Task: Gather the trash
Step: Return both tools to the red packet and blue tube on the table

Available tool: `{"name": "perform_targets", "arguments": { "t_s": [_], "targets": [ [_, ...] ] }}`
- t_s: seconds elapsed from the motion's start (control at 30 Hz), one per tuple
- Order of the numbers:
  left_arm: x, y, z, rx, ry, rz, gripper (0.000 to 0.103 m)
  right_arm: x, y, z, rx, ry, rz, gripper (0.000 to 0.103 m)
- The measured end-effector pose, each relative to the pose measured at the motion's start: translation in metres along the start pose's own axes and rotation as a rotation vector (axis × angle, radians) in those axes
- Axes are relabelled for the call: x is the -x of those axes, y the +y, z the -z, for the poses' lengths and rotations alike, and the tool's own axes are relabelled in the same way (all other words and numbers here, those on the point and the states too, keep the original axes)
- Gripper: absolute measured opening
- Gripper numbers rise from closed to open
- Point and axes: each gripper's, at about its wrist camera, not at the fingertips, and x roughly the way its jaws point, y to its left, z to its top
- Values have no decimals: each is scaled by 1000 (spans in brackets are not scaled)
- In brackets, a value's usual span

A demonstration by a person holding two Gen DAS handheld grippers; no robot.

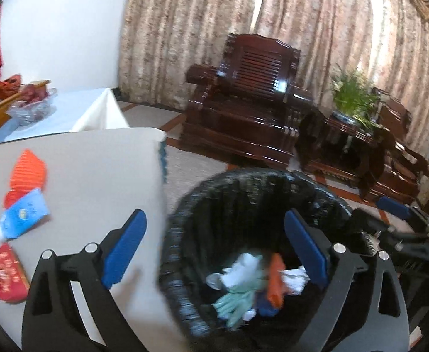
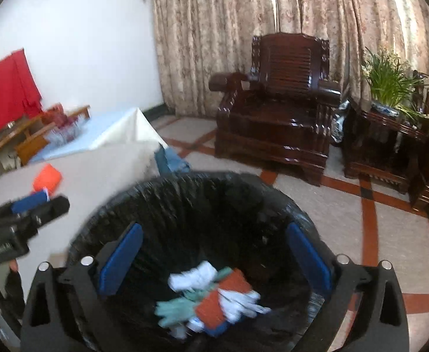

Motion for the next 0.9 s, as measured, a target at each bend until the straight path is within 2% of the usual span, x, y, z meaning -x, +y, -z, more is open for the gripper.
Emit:
{"name": "perform_targets", "arguments": {
  "t_s": [0.23,0.43,0.77,0.9],
  "targets": [
    [43,55,-6,37,-66,-166,93,-5,55,-17,35,-49,-98,97],
    [70,96,-7,58,-90,-284,93,-13,108,-21,93,-68,-177,97],
    [98,155,10,117,-72,-424,93,-32,179,-10,166,-77,-272,97],
    [103,176,23,142,-50,-458,93,-39,204,-2,186,-68,-305,97]
  ]
}}
